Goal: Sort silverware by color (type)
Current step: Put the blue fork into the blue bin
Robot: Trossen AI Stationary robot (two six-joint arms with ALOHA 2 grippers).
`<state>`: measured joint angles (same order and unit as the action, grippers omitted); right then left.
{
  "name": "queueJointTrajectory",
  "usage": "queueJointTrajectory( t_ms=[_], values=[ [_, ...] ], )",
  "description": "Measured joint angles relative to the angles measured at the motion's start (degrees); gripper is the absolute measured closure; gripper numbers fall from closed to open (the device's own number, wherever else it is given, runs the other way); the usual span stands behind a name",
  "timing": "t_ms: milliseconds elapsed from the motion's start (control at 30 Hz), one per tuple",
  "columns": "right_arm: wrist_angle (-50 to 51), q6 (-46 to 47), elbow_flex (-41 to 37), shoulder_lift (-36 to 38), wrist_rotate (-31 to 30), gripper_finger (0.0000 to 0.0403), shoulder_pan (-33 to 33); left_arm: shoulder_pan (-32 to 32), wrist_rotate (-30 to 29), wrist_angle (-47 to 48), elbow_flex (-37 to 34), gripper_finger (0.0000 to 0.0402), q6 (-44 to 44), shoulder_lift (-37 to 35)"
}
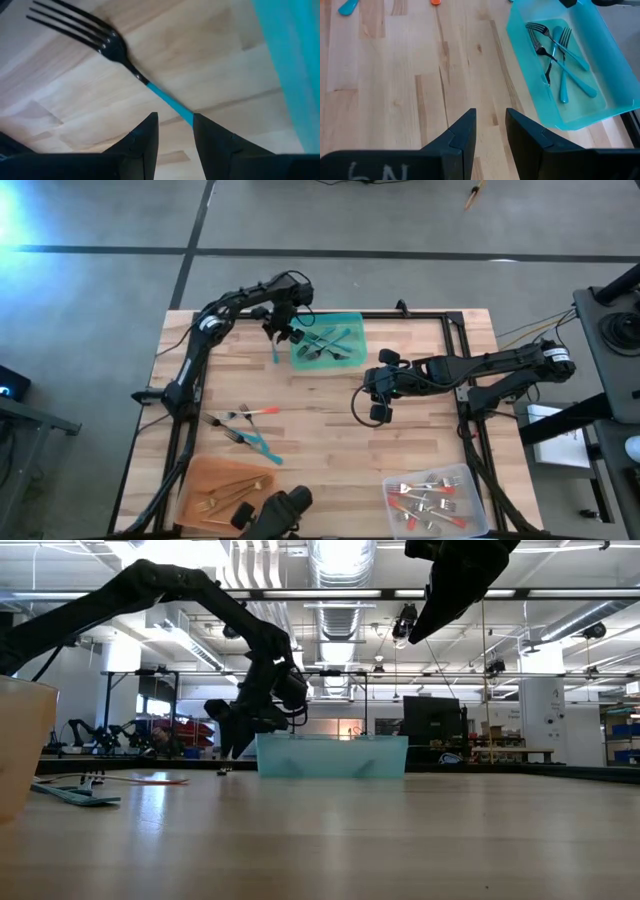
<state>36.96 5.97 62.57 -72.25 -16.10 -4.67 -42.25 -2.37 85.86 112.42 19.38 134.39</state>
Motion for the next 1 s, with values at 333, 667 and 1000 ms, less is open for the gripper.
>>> queueJointTrajectory(
  t_ms=[333, 667, 1000],
  values=[
    [0.0, 0.0, 0.0, 0.0, 0.0, 0.0307, 0.0, 2.6, -2.7, -4.3, -7.9, 0.0296, -0.9, -4.8],
    [0.0, 0.0, 0.0, 0.0, 0.0, 0.0307, 0.0, 2.9, -1.0, -32.2, -31.1, 0.0296, 3.6, -24.0],
    [0.0, 0.0, 0.0, 0.0, 0.0, 0.0307, 0.0, 5.0, -1.6, -54.7, -49.0, 0.0296, 5.7, -36.1]
  ],
)
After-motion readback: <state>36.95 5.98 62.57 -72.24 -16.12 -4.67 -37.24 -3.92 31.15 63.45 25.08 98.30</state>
